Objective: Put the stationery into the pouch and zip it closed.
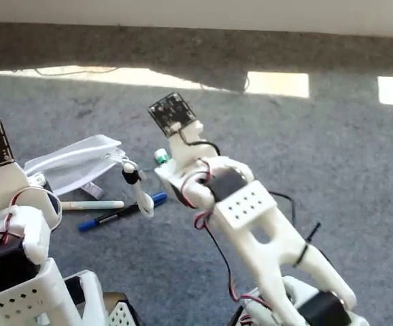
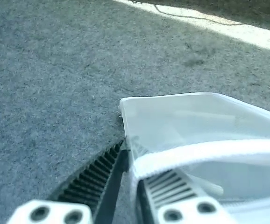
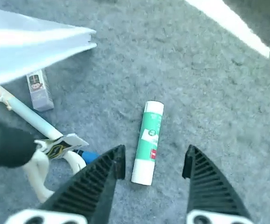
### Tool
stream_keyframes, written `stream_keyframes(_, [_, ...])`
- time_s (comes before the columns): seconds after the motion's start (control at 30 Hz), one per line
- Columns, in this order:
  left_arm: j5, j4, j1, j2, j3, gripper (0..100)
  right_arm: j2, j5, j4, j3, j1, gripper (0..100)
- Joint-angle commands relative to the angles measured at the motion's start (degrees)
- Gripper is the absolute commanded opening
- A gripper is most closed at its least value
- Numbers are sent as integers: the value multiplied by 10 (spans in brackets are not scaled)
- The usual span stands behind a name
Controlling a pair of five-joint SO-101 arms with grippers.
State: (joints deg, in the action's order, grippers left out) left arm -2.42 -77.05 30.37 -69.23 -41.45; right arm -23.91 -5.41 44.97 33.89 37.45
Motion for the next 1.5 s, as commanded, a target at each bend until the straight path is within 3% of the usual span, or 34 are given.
stream_keyframes(0.0, [-8, 11, 8, -5, 26, 7, 83, -2, -19, -69, -8, 194])
stream_keyframes(0.23, [-8, 11, 9, -5, 26, 7, 234, -2, -22, -165, -8, 194])
stream_keyframes(0.43, [-9, 11, 35, -5, 24, 7, 341, 52, -22, -239, -8, 194])
stream_keyframes(0.77, [-9, 9, 44, -5, 23, 7, 507, 50, -20, -349, -31, 174])
stream_keyframes(0.97, [-9, 9, 44, -5, 22, 7, 533, 49, -11, -373, -33, 10])
stream_keyframes(1.47, [-9, 9, 43, -5, 22, 7, 530, 49, 109, -374, -34, 5])
